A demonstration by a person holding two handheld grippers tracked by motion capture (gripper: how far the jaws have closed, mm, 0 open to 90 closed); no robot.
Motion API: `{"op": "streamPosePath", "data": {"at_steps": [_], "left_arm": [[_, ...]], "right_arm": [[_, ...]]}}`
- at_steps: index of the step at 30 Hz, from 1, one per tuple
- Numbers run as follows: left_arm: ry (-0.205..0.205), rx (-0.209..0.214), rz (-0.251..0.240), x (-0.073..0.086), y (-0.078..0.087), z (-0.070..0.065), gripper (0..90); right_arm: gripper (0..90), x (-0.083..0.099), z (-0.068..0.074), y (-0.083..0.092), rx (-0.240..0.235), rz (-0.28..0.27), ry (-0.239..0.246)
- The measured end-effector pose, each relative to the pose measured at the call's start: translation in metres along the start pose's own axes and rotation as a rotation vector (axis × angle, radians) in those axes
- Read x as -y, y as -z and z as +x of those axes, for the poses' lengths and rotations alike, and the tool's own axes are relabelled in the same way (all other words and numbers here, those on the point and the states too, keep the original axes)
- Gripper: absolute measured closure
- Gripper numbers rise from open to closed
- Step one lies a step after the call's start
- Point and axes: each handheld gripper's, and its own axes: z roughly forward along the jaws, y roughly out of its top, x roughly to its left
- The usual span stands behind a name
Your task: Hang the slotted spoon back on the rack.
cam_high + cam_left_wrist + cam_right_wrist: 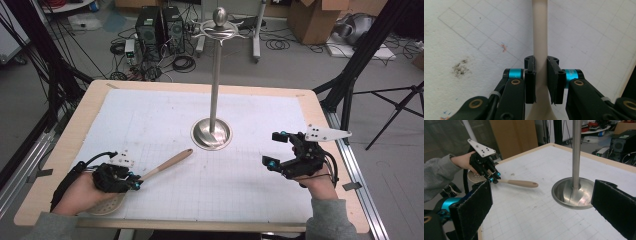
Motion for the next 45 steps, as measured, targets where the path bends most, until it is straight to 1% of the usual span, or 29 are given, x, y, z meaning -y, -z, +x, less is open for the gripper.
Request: {"op": "streamPosePath", "data": {"at_steps": [3,6,7,9,12,14,15,16,17,18,21,23,26,28,30,31,33,37,39,40,43,45], "left_arm": [[0.003,-0.004,-0.016,-0.001,0.004,0.002,77.7],[0.004,-0.027,-0.038,-0.002,0.009,0.002,77.7],[0.006,-0.029,-0.047,-0.003,0.011,0.002,77.7],[0.011,-0.026,-0.07,-0.004,0.014,0.002,77.7],[0.018,-0.018,-0.092,-0.007,0.02,0.001,77.7],[0.028,-0.022,-0.098,-0.009,0.022,0.0,77.7],[0.042,-0.026,-0.099,-0.01,0.024,-0.001,77.7],[0.046,-0.028,-0.097,-0.012,0.025,-0.001,77.7],[0.056,-0.028,-0.105,-0.013,0.027,-0.001,77.6],[0.057,-0.024,-0.112,-0.013,0.029,-0.001,77.7],[0.06,-0.018,-0.144,-0.014,0.037,0.001,77.7],[0.069,-0.018,-0.17,-0.014,0.044,0.003,77.7],[0.062,-0.013,-0.205,-0.016,0.054,0.004,77.7],[0.062,0.005,-0.236,-0.019,0.062,0.005,77.6],[0.046,0.018,-0.262,-0.02,0.068,0.005,77.6],[0.043,0.015,-0.268,-0.021,0.071,0.005,77.6],[0.049,0.017,-0.275,-0.021,0.075,0.006,77.6],[0.048,0.011,-0.286,-0.021,0.08,0.01,77.6],[0.037,0.019,-0.305,-0.022,0.082,0.01,77.6],[0.026,0.018,-0.313,-0.023,0.084,0.009,77.6],[0.027,0.006,-0.326,-0.029,0.088,0.009,77.6],[0.027,0.014,-0.341,-0.033,0.091,0.009,77.7]], "right_arm": [[2.2,0.0,0.0,0.0,0.003,-0.003,0.0],[2.2,0.0,0.0,0.0,0.002,-0.003,0.005],[2.2,0.001,0.0,0.001,0.001,-0.004,0.004],[2.2,0.001,0.0,0.001,0.003,-0.003,0.002],[2.2,0.001,0.0,0.001,0.004,-0.003,0.001],[2.2,0.001,0.0,0.001,0.004,-0.001,0.003],[2.2,0.001,0.0,0.001,0.003,-0.001,0.002],[2.2,0.001,0.0,0.0,0.003,0.001,-0.002],[2.2,0.001,0.0,0.0,0.004,0.002,0.0],[2.2,0.001,0.0,0.0,0.003,0.001,-0.001],[2.2,0.001,-0.001,0.0,0.002,0.002,-0.003],[2.2,0.002,-0.002,0.001,0.005,-0.001,-0.005],[2.2,0.002,-0.001,-0.001,0.005,0.005,-0.002],[2.2,0.002,-0.001,-0.002,0.006,0.01,-0.004],[2.2,0.001,0.001,-0.004,-0.016,0.003,-0.007],[2.2,0.001,0.002,-0.005,-0.025,0.001,-0.001],[2.2,-0.001,0.004,-0.006,-0.024,0.006,0.003],[2.2,-0.001,0.004,-0.006,-0.025,0.005,0.006],[2.2,-0.001,0.004,-0.006,-0.025,0.004,0.0],[2.2,-0.001,0.004,-0.005,-0.029,-0.003,-0.003],[2.2,-0.001,0.004,-0.005,-0.034,-0.01,-0.003],[2.2,-0.001,0.004,-0.005,-0.037,-0.008,-0.002]]}}
